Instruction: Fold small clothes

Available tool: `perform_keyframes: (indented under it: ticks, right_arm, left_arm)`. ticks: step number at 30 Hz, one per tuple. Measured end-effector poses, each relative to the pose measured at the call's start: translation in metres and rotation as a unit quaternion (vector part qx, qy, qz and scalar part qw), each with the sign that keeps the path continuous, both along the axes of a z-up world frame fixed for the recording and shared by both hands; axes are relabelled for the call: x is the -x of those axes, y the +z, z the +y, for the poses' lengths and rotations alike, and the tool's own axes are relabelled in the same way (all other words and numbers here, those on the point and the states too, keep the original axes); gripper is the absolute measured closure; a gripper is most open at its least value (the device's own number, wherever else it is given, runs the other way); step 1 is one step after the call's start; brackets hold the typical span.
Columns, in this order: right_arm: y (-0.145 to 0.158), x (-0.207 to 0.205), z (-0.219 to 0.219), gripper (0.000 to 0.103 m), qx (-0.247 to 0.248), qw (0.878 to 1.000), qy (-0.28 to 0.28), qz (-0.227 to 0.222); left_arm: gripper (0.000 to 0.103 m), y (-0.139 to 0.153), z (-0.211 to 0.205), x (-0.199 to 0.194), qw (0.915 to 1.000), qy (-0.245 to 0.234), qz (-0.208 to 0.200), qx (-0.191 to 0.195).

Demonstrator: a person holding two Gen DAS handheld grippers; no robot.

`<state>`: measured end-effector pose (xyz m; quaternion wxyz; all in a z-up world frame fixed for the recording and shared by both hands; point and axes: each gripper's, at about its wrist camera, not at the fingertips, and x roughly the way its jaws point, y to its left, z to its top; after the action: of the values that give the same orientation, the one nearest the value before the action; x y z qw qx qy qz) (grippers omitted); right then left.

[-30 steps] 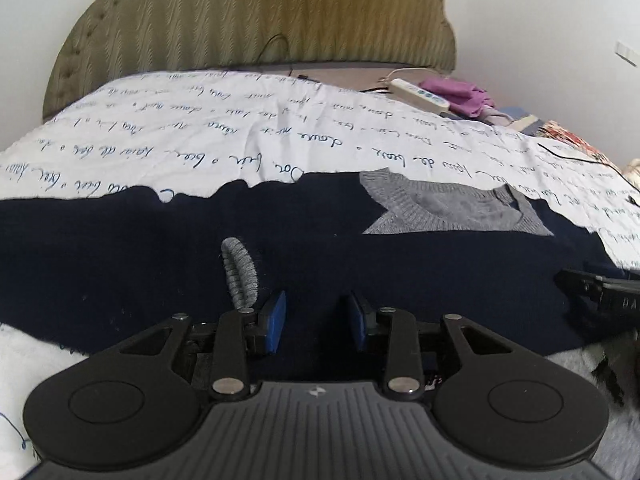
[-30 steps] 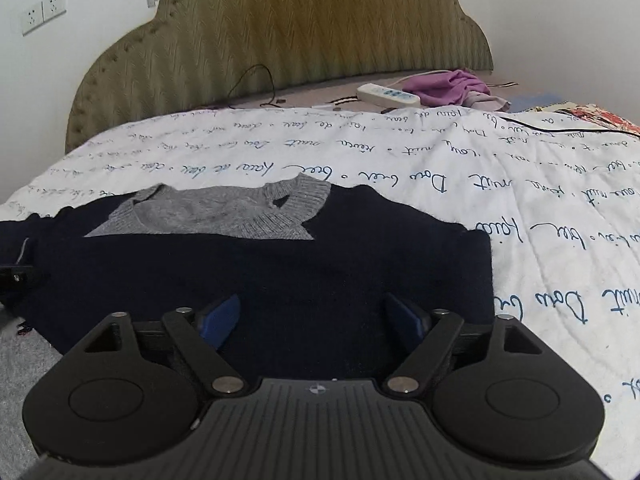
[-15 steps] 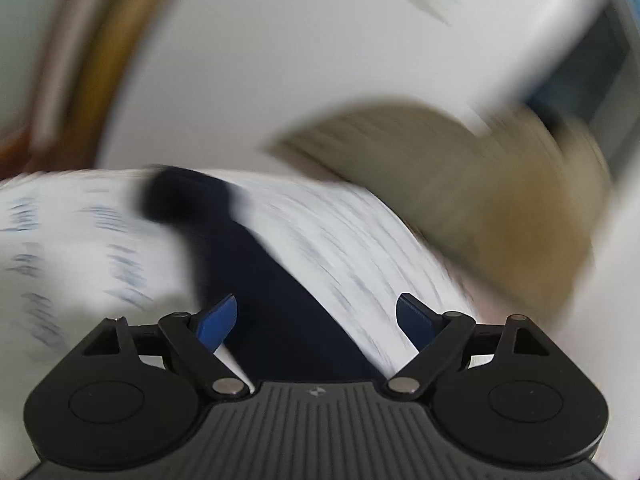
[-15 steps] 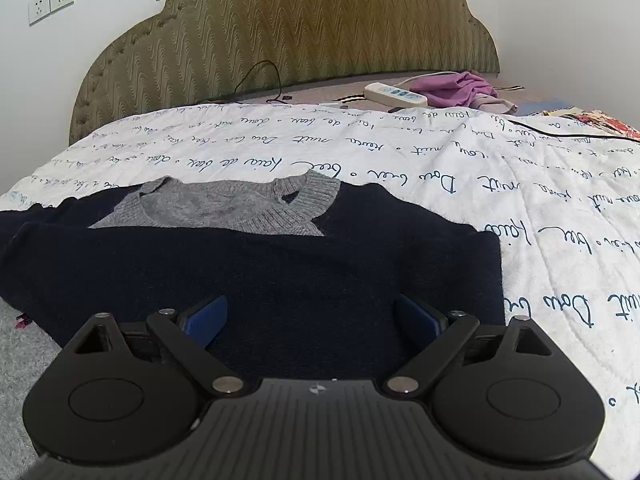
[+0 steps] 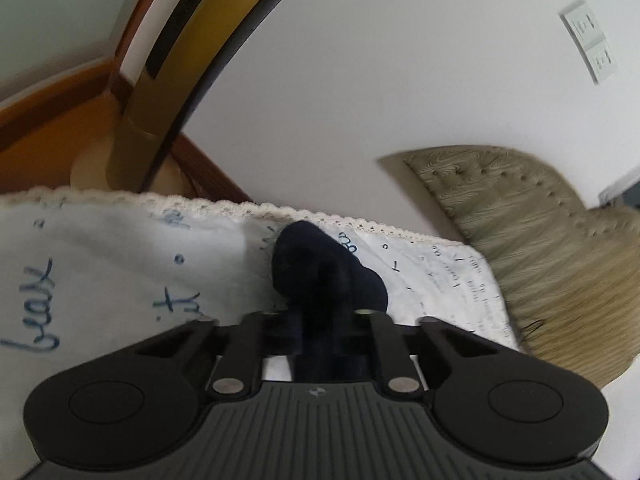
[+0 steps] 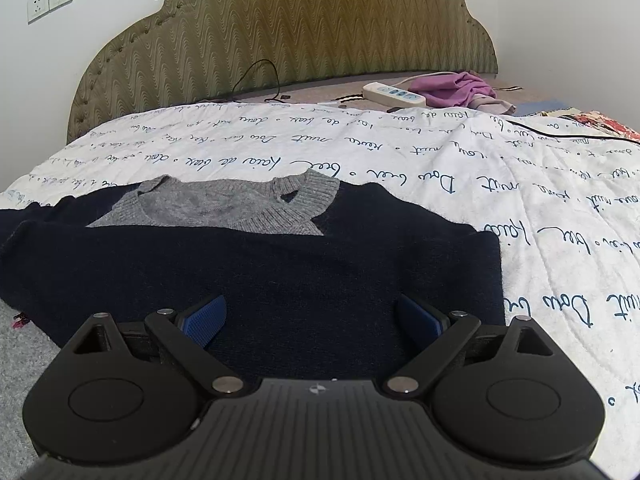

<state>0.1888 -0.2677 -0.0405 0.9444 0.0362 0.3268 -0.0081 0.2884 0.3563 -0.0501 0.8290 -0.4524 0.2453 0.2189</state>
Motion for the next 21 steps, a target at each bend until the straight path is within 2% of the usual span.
perform_keyframes:
  ticks: [2, 4, 6, 8, 11, 13, 14, 18, 21]
  right_arm:
    - [0.0, 0.0, 0.0, 0.01, -0.002, 1.0, 0.0, 0.0]
    - [0.0, 0.0, -0.001, 0.01, -0.005, 1.0, 0.0, -0.001]
    - [0.0, 0.0, -0.001, 0.01, -0.007, 1.0, 0.0, -0.002]
    - [0.0, 0.0, -0.002, 0.009, -0.011, 1.0, 0.0, -0.003]
    - [0.0, 0.001, -0.003, 0.009, -0.016, 1.0, -0.001, -0.005]
    - [0.0, 0.002, -0.004, 0.009, -0.019, 1.0, -0.001, -0.006]
    - [0.0, 0.002, -0.005, 0.009, -0.021, 1.0, -0.002, -0.006]
    - [0.001, 0.003, -0.006, 0.009, -0.026, 1.0, -0.003, -0.008]
    - [0.001, 0.004, -0.007, 0.009, -0.029, 1.0, -0.003, -0.009]
  left_arm:
    - [0.096, 0.009, -0.012, 0.0, 0.9985, -0.004, 0.005, -0.054]
    - [0.097, 0.022, -0.034, 0.002, 0.9928, -0.015, 0.003, -0.119]
    - [0.097, 0.038, -0.064, 0.003, 0.9802, -0.04, -0.006, -0.194]
    - [0.097, 0.053, -0.107, 0.006, 0.9584, -0.078, -0.01, -0.274]
    - [0.097, 0.065, -0.179, 0.014, 0.9198, -0.167, -0.039, -0.353]
    - [0.097, 0.066, -0.237, 0.028, 0.8814, -0.232, -0.063, -0.406]
    - [0.097, 0.063, -0.266, 0.036, 0.8588, -0.266, -0.073, -0.432]
    - [0.097, 0.029, -0.371, 0.078, 0.7547, -0.393, -0.095, -0.517]
    - [0.097, -0.001, -0.416, 0.097, 0.685, -0.445, -0.085, -0.57]
